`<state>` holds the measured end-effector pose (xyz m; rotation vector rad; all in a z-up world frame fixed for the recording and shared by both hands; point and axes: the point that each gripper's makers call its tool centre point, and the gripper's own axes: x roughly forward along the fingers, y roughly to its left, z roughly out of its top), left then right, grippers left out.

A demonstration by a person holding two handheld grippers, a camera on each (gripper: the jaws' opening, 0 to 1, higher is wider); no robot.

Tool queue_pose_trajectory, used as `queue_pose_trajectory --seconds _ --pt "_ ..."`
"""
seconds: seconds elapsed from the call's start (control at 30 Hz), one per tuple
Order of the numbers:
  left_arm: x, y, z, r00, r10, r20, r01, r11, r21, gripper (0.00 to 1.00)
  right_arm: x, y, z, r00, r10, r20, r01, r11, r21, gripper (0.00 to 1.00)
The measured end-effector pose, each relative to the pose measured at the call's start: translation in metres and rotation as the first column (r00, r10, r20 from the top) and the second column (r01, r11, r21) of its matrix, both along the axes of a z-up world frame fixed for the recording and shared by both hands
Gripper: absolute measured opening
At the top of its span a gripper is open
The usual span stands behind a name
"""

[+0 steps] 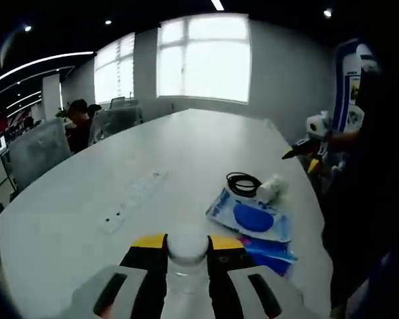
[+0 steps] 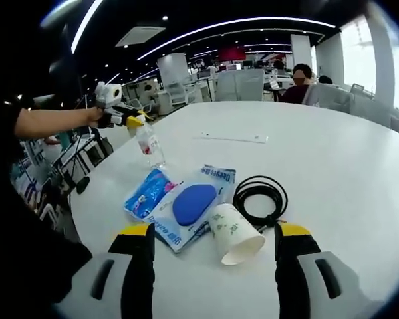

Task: Arrange the tabletop items into an orderly group along one side of the table until the central work area is clear of visible clutter.

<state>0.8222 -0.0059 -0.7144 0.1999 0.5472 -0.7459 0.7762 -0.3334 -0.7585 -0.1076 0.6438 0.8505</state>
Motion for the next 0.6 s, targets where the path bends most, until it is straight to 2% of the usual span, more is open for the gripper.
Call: queue_pose_trajectory --seconds 0.17,0.3,0.6 --pt "-0.002 -0.005 0.000 0.998 -0.040 -0.055 0.039 0.999 -0.009 0.18 0.005 -0.004 0.002 1.000 -0.022 0.002 0.022 1.000 0.007 0.68" --pt "0.000 -0.003 0.002 0.997 -0.050 -0.055 0.050 0.999 -0.009 0.18 0.009 -0.010 0.001 0.999 -0.046 -0.002 0.046 0.999 0.011 0.68" --pt "0.029 0.015 0.009 0.998 -0.042 -0.044 0.044 0.998 0.050 0.18 0.013 -0.017 0.001 0.996 -0.088 -0.005 0.088 0.996 0.020 0.69"
